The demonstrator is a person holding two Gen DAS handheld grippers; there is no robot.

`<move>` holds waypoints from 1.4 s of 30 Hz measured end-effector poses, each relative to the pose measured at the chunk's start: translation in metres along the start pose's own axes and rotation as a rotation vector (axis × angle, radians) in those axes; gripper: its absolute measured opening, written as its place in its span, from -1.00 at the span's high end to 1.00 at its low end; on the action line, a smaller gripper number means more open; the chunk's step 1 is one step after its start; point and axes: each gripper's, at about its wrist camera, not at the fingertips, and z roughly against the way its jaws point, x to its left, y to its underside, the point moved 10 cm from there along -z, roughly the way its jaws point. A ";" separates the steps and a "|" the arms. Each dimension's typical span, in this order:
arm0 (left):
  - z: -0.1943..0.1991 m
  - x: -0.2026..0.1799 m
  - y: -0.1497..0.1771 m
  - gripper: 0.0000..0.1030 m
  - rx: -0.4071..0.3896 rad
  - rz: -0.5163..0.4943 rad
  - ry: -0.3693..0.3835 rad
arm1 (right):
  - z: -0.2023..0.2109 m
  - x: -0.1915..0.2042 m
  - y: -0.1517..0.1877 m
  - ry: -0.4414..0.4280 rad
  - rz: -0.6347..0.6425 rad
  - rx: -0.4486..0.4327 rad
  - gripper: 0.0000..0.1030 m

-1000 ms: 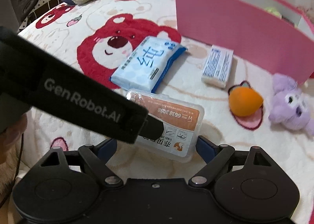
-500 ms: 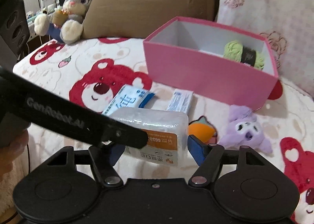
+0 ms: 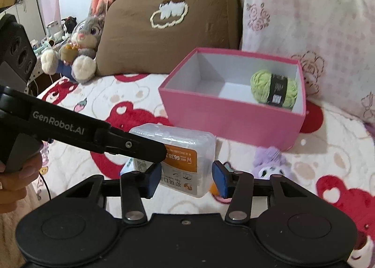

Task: Organize objects
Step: 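Carry the plastic case with the left tool into the pink box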

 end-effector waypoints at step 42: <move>-0.187 0.050 -0.161 -0.01 0.127 0.243 -0.015 | -0.147 -0.149 -0.108 0.105 -0.156 0.191 0.02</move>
